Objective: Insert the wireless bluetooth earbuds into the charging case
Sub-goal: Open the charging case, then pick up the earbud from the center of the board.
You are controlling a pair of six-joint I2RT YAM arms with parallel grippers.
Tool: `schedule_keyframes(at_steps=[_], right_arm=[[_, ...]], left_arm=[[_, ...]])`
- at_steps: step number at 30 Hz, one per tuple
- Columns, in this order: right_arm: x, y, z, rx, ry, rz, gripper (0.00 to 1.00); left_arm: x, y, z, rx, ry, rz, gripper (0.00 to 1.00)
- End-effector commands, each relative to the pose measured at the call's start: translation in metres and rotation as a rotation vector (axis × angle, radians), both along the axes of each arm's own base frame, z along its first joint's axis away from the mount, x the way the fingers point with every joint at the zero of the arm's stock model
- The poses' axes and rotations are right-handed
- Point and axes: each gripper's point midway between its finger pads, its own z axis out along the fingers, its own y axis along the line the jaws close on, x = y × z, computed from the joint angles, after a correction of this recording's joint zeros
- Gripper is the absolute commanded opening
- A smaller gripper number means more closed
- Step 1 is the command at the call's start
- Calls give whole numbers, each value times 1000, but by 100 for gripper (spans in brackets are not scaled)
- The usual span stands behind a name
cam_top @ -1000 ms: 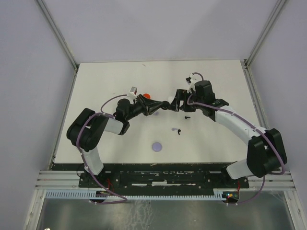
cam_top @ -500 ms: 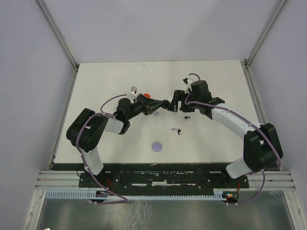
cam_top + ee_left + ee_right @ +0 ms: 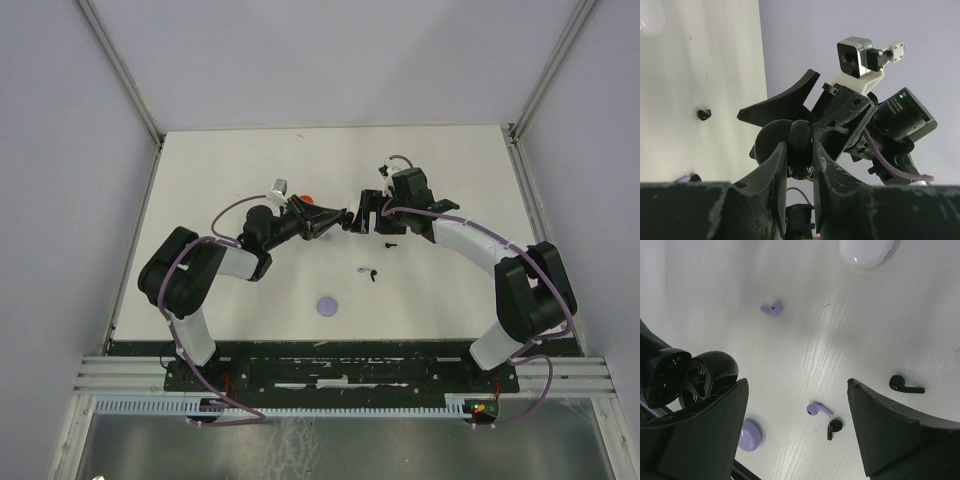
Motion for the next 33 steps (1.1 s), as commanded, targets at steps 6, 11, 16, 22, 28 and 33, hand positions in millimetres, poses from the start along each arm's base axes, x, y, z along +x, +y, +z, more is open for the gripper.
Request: schedule_keyframes(at_steps=[6, 11, 16, 22, 28, 33], right_arm=[[12, -20, 18, -106, -135, -32, 85], [-15, -47, -1, -314, -123, -34, 78], [-36, -52, -14, -398, -85, -32, 63], [-55, -40, -28, -440, -39, 33, 56], [-61, -32, -45, -476, -3, 76, 52], [-63, -27, -56, -492, 22, 90, 52]], left_arm=[[-2, 12, 42, -79, -91, 22, 3], [5, 27, 36, -65, -84, 67, 3], [3, 30, 27, -67, -68, 68, 3], [0, 30, 23, -77, -60, 63, 3], [-1, 31, 21, -76, -56, 61, 3], [0, 33, 21, -80, -55, 64, 3]])
